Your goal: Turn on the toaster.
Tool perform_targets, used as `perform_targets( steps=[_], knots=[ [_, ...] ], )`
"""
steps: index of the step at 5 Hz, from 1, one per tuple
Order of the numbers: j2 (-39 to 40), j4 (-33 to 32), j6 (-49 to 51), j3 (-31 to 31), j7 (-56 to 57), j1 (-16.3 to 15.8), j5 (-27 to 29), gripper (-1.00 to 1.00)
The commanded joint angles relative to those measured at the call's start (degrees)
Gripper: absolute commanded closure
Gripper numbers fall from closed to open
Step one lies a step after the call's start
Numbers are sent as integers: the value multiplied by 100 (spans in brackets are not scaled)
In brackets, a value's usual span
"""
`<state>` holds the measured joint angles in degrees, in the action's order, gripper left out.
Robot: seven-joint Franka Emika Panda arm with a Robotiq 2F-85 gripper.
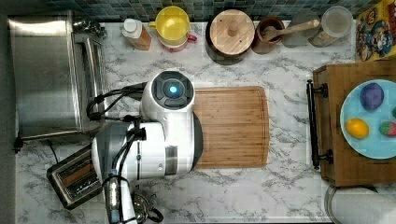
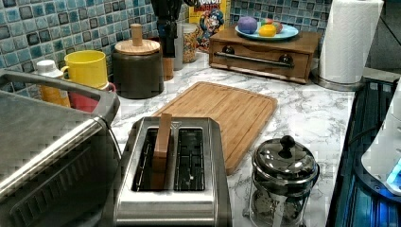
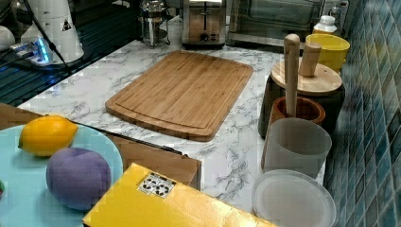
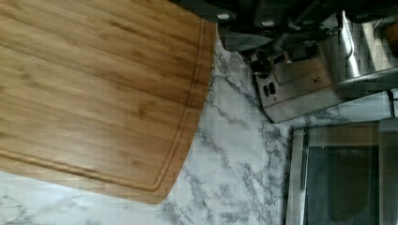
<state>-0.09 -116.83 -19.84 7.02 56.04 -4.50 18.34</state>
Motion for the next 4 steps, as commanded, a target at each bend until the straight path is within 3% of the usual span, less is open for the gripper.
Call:
perform_targets(
  steps=[1,4],
  knots=[
    [-280,-492,-226,443,303,-363,201,100],
    [-334,-707,-652,811,28,-592,252,100]
  ],
)
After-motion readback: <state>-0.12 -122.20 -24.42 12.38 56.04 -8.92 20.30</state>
